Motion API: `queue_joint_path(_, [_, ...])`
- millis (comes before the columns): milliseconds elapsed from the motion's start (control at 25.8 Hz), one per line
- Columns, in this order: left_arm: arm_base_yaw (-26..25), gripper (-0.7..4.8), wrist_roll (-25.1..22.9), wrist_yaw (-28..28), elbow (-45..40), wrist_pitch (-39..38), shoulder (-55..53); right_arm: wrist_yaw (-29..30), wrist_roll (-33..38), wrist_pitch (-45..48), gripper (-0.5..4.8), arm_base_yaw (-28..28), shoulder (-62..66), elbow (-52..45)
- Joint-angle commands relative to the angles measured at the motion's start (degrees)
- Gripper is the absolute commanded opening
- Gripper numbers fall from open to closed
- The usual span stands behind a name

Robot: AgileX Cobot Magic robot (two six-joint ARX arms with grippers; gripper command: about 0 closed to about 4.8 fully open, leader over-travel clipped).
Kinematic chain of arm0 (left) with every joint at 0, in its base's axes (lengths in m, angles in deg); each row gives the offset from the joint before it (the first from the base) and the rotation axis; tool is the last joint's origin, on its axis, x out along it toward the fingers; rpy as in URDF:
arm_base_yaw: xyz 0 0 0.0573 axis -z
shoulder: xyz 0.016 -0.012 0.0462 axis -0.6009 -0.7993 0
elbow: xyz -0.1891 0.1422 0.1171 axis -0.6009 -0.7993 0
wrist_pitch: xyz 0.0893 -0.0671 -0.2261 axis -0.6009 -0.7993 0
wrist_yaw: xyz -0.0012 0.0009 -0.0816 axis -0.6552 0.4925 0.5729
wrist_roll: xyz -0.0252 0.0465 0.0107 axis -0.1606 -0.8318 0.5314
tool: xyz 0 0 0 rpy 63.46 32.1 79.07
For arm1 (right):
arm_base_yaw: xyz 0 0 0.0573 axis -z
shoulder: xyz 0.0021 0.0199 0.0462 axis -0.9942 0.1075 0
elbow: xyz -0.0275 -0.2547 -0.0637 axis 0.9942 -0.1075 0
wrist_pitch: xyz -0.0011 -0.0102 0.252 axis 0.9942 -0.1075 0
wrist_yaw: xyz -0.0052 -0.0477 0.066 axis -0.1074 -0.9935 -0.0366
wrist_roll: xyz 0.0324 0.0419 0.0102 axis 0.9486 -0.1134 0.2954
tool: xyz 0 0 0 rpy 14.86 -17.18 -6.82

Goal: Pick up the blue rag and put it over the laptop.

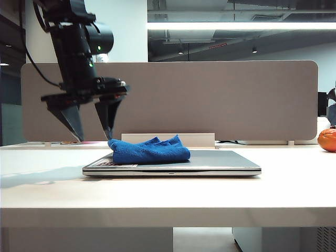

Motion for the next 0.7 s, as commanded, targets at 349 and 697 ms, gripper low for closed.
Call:
queue_joint_path(349, [-0.02,-0.06,-4.83,-2.27,0.24,4.42,13.88,-0.11,-0.04,0.59,-0.05,-0.02,-0.13,-0.31])
queue_joint_path(697, [-0.02,-0.06,-4.85,-2.82,-3.08,7.37,21.86,-0.11,-0.04,0.59,-0.05,-0.02,-0.13,-0.31])
